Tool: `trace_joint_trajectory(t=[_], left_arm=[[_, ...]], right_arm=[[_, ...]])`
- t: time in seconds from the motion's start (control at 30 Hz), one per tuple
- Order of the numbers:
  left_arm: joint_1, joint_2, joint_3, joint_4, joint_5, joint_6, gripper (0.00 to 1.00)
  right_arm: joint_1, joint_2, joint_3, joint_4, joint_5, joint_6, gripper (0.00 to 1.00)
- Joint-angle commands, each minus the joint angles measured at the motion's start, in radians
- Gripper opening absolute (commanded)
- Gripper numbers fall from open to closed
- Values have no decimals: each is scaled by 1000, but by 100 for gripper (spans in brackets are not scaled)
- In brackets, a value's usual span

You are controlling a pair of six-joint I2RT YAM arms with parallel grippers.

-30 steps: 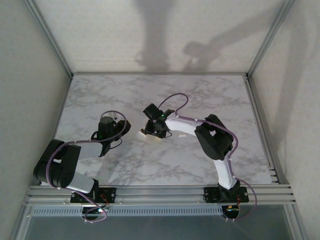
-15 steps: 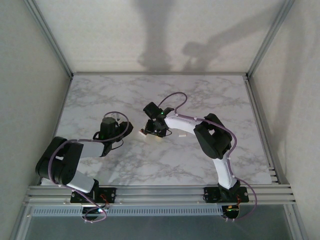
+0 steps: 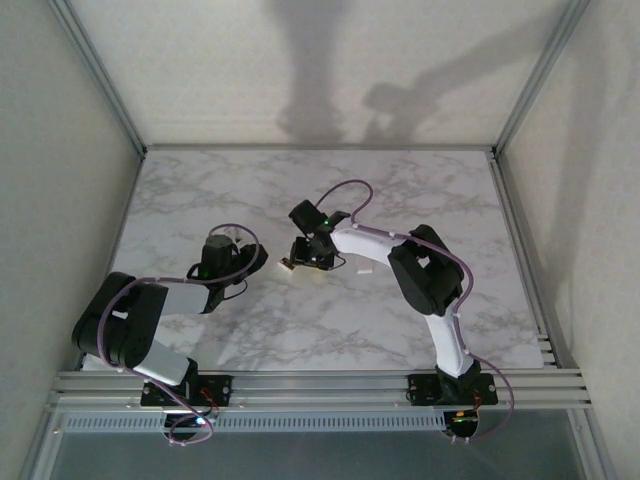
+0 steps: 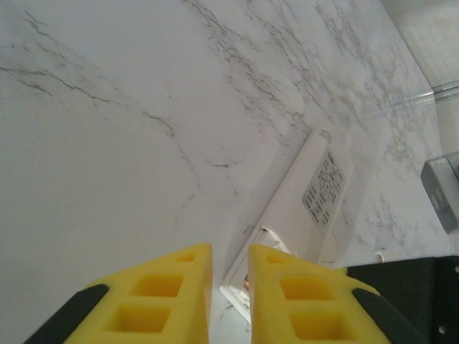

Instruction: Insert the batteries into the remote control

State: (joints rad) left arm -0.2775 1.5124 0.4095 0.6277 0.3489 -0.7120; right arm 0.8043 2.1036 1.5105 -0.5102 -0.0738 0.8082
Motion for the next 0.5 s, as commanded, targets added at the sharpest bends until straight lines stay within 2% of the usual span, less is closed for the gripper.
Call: trace_joint_trajectory(t=[0.0, 0.03, 0.1, 0.47], left_arm=[[-19, -20, 21, -17, 25, 28, 31], [-23, -17, 22, -22, 26, 29, 34], [-25, -14, 16, -24, 27, 25, 35], [-28, -68, -19, -56, 13, 9, 34]], right_arm=[[-52, -36, -39, 74, 7, -17, 59], [-53, -35, -52, 97, -9, -3, 64], [-95, -23, -56, 128, -33, 9, 67], [-151, 93, 117, 121, -83, -71, 62]])
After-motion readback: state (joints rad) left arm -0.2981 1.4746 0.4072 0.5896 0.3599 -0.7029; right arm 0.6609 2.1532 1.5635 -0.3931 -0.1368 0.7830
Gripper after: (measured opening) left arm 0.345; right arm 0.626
